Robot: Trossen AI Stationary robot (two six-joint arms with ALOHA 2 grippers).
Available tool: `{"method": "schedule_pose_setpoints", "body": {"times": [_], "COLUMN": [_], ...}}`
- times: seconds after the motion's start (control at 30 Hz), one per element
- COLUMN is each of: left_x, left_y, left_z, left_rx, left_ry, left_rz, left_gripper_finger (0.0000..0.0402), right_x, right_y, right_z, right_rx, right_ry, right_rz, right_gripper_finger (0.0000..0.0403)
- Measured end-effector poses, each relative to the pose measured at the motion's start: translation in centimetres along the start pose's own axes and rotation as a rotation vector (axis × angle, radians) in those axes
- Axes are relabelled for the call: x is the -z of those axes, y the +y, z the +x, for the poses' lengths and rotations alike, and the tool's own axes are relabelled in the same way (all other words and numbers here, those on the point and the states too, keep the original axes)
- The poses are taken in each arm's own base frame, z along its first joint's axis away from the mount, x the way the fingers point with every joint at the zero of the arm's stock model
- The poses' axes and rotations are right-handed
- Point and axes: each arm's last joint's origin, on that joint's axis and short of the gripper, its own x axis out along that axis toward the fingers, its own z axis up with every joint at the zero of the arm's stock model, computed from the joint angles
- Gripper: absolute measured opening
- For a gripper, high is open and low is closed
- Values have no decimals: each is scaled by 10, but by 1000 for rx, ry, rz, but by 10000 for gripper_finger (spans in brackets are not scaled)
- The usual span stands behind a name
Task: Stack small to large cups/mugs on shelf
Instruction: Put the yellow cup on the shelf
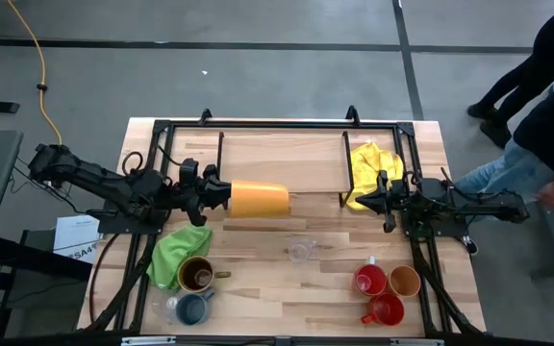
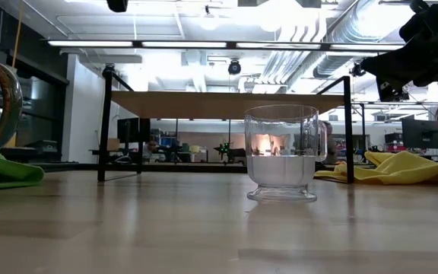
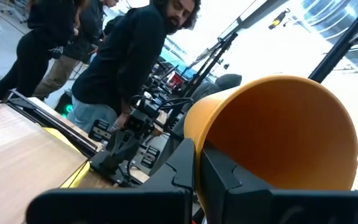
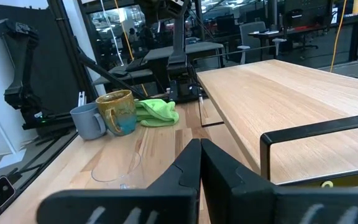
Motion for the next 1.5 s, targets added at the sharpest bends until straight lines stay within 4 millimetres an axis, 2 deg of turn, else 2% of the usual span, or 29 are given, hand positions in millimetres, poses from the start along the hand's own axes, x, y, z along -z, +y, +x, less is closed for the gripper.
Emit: {"method": "schedule_pose_setpoints", "body": {"times": [0.33,0.43,0.63,0.8,0.93,1.07,1.3,1.5], "left_x": [0,-9,-67,-118,-148,-163,-163,-161], "left_y": [0,-5,-7,0,11,26,67,100], "left_z": [0,5,18,21,23,27,41,46], "left_rx": [-11,-76,-365,-611,-771,-871,-1005,-1123], "left_ry": [8,33,155,260,335,414,576,634], "left_rz": [-1,14,78,100,80,34,-72,-134], "left_gripper_finger": [0,0,0,0,0,0,0,0], "right_x": [0,0,0,0,0,0,0,0], "right_y": [0,0,0,0,0,0,0,0], "right_z": [0,0,0,0,0,0,0,0], "right_rx": [0,0,0,0,0,0,0,0], "right_ry": [0,0,0,1,1,1,1,1], "right_rz": [0,0,0,0,0,0,0,0], "right_gripper_finger": [0,0,0,0,0,0,0,0]}}
